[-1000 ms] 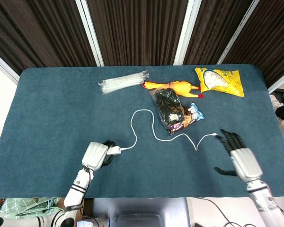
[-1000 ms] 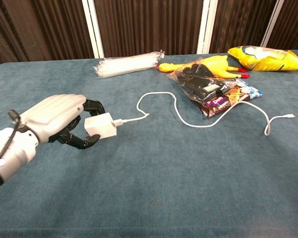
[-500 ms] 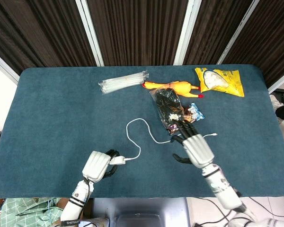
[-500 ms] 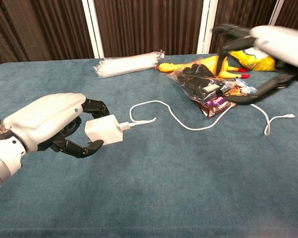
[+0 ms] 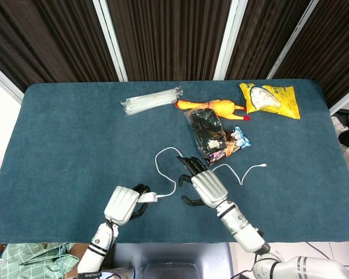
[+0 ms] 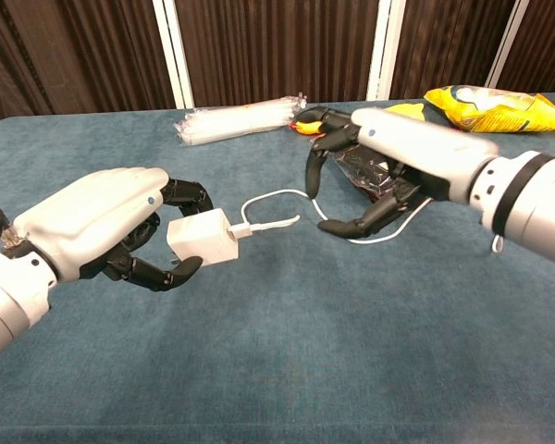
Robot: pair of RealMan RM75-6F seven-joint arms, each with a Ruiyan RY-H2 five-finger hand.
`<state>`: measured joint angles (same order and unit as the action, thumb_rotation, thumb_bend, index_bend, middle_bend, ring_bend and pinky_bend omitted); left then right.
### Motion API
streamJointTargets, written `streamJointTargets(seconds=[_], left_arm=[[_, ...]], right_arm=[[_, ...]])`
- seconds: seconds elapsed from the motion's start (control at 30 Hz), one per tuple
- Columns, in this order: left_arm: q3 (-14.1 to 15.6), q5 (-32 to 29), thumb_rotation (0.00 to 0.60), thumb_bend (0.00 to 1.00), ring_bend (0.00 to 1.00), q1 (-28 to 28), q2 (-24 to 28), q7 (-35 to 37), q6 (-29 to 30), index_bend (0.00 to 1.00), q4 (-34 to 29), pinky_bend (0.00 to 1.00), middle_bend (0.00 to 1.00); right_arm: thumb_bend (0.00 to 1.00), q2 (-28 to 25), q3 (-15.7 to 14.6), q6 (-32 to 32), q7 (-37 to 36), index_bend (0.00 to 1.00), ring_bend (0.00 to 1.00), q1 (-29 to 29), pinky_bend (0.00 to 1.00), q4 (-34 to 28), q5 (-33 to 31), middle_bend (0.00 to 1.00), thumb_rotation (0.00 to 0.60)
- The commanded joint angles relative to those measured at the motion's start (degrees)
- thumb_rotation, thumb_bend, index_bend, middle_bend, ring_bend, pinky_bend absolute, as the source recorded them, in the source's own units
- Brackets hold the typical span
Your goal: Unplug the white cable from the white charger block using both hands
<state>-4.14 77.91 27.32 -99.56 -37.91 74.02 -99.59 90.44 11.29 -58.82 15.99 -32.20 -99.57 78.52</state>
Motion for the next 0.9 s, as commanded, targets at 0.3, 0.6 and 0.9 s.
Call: streamJointTargets(seconds=[0.3, 0.6, 0.9], left_arm=[[0.23, 1.1, 0.6, 0.59, 0.88, -0.07, -0.53, -0.55, 0.33, 0.73, -0.71, 1.0, 0.79], [0.14, 1.29, 0.6, 0.59, 0.88, -0.32, -0.51, -0.37, 0.47, 0.73, -0.74, 1.0, 0.79], [0.36, 2.08, 0.6, 0.59, 0.88, -0.44, -0.5, -0.54, 0.56, 0.72, -0.2, 1.0, 0.79]], right_arm=[[0.41, 4.16, -0.43, -0.38, 2.24, 0.63, 0.0, -2.39, 0.0, 1.0, -1.33, 0.08, 0.6], [0.43, 6.47, -0.62, -1.04, 3.95, 0.64, 0.0, -3.55, 0.0, 1.29, -2.78, 0.08, 0.6], [0.44, 8.33, -0.73, -2.32, 3.39, 0.66, 0.0, -4.12, 0.0, 3.26, -2.76, 0.1, 0.6]])
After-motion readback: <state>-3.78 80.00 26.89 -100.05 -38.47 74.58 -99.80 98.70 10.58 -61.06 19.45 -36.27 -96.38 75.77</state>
